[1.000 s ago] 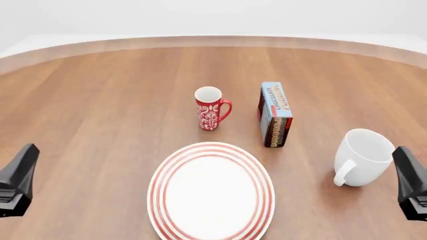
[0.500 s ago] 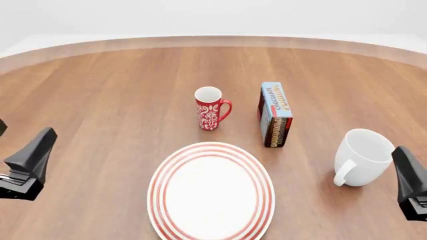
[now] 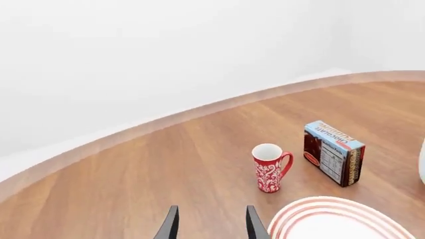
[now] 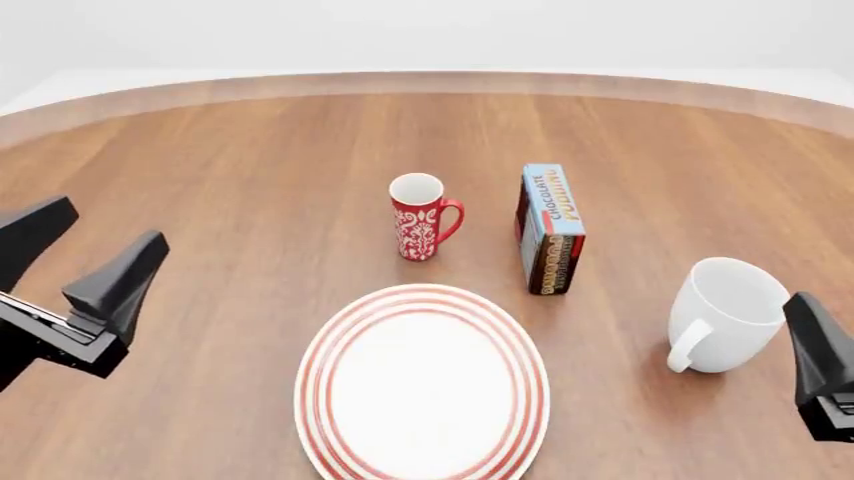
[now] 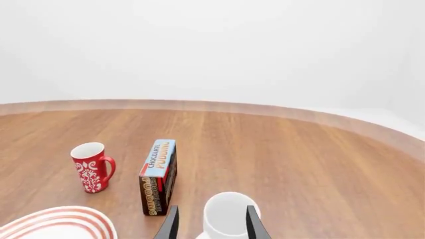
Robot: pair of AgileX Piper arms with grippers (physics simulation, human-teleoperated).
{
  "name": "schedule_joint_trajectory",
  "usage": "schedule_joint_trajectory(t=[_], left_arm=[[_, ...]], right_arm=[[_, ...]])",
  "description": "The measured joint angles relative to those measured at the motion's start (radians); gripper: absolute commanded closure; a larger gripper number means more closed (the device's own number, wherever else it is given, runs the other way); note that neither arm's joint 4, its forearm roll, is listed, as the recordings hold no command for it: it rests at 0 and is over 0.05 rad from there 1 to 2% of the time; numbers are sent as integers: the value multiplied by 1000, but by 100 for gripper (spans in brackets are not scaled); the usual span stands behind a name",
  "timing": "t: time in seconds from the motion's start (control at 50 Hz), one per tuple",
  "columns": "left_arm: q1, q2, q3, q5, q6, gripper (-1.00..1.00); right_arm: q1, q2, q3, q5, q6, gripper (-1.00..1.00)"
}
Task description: Pick up the white mug and put it on the plate, and put the chocolate pudding to the right of the plate.
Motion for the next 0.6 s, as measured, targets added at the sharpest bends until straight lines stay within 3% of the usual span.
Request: schedule_joint_trajectory(t=[0.6], left_arm=[[-202, 216, -95, -107, 37, -100]], right_arm=[[2, -1, 0, -1, 0, -100]])
